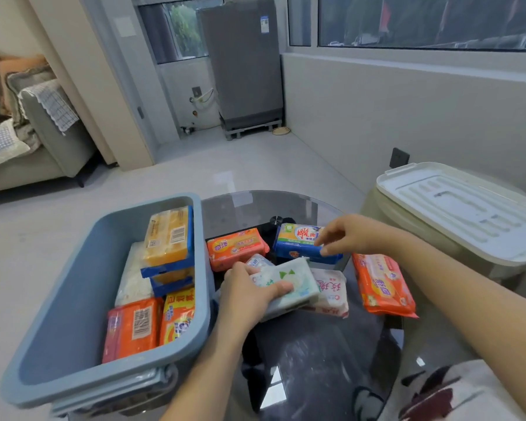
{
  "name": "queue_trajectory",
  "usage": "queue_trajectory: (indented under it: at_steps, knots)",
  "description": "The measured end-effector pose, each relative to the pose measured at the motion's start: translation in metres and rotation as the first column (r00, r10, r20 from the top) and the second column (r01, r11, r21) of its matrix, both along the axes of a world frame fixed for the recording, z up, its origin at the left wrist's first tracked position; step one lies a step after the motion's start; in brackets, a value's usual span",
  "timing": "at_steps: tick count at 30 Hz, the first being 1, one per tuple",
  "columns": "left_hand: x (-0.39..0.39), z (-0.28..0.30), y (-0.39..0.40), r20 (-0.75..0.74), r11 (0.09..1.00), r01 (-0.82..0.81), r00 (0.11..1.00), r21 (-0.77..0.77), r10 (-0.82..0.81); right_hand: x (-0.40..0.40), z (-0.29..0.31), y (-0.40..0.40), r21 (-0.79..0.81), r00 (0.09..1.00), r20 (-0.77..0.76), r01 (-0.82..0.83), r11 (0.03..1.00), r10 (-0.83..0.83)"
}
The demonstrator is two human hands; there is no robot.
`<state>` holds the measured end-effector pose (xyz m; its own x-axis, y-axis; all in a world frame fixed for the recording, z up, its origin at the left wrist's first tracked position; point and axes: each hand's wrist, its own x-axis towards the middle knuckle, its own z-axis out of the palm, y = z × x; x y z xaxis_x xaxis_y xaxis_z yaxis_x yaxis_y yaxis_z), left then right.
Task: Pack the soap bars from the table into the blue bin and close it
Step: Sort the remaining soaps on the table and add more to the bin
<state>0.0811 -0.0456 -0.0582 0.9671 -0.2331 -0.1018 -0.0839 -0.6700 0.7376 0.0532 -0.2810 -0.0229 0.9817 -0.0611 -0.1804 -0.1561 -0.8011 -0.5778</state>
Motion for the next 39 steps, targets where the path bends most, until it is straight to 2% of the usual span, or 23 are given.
queue_trajectory:
  at_steps: [5, 11, 12, 14, 16, 19, 29, 35, 39]
  knots:
    - [-0.009, 0.006, 0.008, -0.031, 0.995, 0.093, 0.995, -0.023, -0.094, -0.015, -0.009, 0.008, -0.081, 0.960, -0.231, -0.179, 0.981, 0.156]
    - [-0.019, 0.006, 0.013, -0.101, 0.975, 0.212, 0.974, 0.071, -0.205, -0.014, -0.016, 0.014, -0.136, 0.943, -0.284, -0.219, 0.966, 0.174]
    - [-0.021, 0.004, 0.014, -0.094, 0.976, 0.200, 0.977, 0.081, -0.193, -0.014, -0.015, 0.015, -0.135, 0.942, -0.289, -0.217, 0.967, 0.171]
    - [-0.026, -0.001, 0.016, 0.014, 0.987, 0.119, 0.993, 0.109, -0.121, -0.013, -0.016, 0.018, -0.107, 0.942, -0.297, -0.195, 0.975, 0.156]
    - [-0.032, -0.005, 0.018, 0.101, 0.998, 0.003, 0.995, 0.070, -0.010, -0.012, -0.019, 0.022, -0.076, 0.946, -0.296, -0.158, 0.984, 0.129]
    - [-0.041, -0.008, 0.017, 0.090, 0.995, -0.080, 0.992, -0.058, 0.085, -0.011, -0.020, 0.028, -0.088, 0.953, -0.288, -0.125, 0.988, 0.095]
    - [-0.051, -0.012, 0.011, 0.061, 0.966, -0.141, 0.986, -0.215, 0.158, -0.011, -0.021, 0.041, -0.122, 0.921, -0.389, -0.047, 0.991, -0.005]
    - [-0.058, -0.017, 0.014, 0.103, 0.962, -0.166, 0.976, -0.216, 0.192, -0.020, -0.029, 0.057, -0.067, 0.905, -0.422, 0.033, 0.997, -0.058]
    - [-0.066, -0.023, 0.016, 0.079, 0.965, -0.166, 0.980, -0.203, 0.185, -0.028, -0.030, 0.067, 0.060, 0.904, -0.421, 0.100, 0.993, -0.066]
